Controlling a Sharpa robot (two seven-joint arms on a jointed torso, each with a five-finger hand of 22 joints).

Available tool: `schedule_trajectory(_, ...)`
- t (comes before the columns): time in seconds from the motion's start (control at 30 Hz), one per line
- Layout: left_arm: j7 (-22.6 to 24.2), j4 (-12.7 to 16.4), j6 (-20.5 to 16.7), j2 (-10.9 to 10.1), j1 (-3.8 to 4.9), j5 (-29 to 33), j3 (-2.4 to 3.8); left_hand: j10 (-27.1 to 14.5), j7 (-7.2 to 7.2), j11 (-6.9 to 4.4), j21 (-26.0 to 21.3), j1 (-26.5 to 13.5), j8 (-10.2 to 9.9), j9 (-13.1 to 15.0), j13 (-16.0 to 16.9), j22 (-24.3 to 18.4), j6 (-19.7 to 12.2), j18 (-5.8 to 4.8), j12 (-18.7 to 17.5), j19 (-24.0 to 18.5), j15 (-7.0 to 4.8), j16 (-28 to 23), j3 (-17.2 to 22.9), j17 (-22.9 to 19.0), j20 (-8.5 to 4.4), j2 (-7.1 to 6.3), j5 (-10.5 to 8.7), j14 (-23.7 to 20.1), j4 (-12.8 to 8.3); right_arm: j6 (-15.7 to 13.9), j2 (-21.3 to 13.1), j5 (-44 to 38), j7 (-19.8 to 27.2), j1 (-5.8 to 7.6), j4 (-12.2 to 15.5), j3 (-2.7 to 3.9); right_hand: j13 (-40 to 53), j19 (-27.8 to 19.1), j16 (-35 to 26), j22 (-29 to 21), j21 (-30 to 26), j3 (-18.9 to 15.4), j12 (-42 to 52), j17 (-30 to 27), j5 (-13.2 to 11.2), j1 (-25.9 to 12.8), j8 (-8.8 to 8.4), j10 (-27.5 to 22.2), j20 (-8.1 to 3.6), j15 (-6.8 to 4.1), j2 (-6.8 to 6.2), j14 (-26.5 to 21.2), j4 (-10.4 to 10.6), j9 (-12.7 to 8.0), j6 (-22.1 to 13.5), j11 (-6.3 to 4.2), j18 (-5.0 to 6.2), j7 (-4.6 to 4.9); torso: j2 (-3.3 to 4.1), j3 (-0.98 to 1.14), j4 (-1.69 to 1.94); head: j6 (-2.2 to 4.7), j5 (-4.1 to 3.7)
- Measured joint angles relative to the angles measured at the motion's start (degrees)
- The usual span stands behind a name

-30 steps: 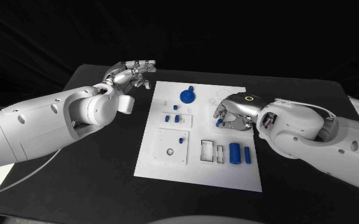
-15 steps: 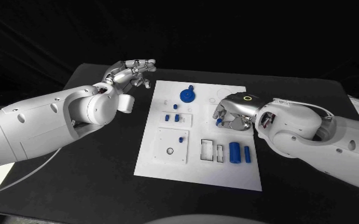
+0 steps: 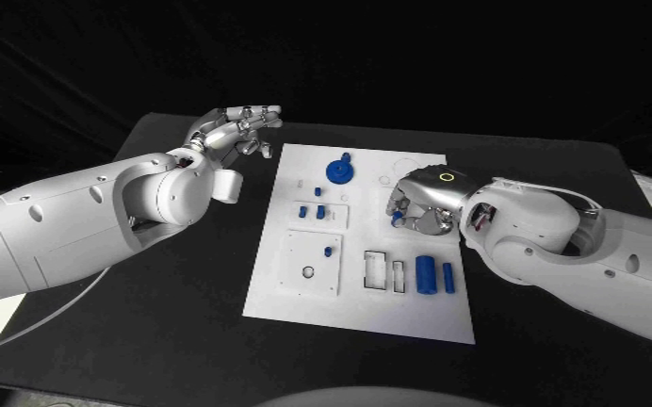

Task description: Assemble the parts on the task board

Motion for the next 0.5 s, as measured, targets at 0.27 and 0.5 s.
schedule_trajectory(0.27,0.0,-0.03,0.0,0.02,0.0,-0.01,0.0,0.0,0.0,0.0,0.0,0.16,0.0,0.0,-0.01,0.0,0.0,0.01,0.0,0.0,0.0,0.0,0.0,0.0,0.0,0.16,0.0,0.0,0.0,-1.38,-0.25,-0.87,0.03,-0.11,0.84,-0.06,0.37,-0.01,0.23,0.41,0.15,0.16,-0.13,0.23,0.16,0.0,0.0,0.28,0.01,0.01,0.0,0.0,-0.02,0.27,0.1,0.29,0.0,0.1,-0.03,0.01,0.0,-0.11,-0.01)
schedule_trajectory(0.5,0.0,-0.05,-0.01,0.06,0.0,-0.02,0.0,0.0,0.0,0.0,0.0,0.23,0.0,0.0,-0.01,0.0,0.0,0.01,0.0,0.0,0.0,0.0,0.0,0.01,0.0,0.23,0.0,0.0,0.0,-2.97,-1.05,-0.99,0.08,0.01,2.36,0.02,0.05,-0.01,0.22,0.48,0.15,0.63,-0.52,0.23,0.16,0.0,-0.01,0.34,0.01,0.03,0.0,0.01,-0.5,0.37,0.29,0.34,0.0,0.29,-0.06,-0.02,0.0,-0.14,0.09)
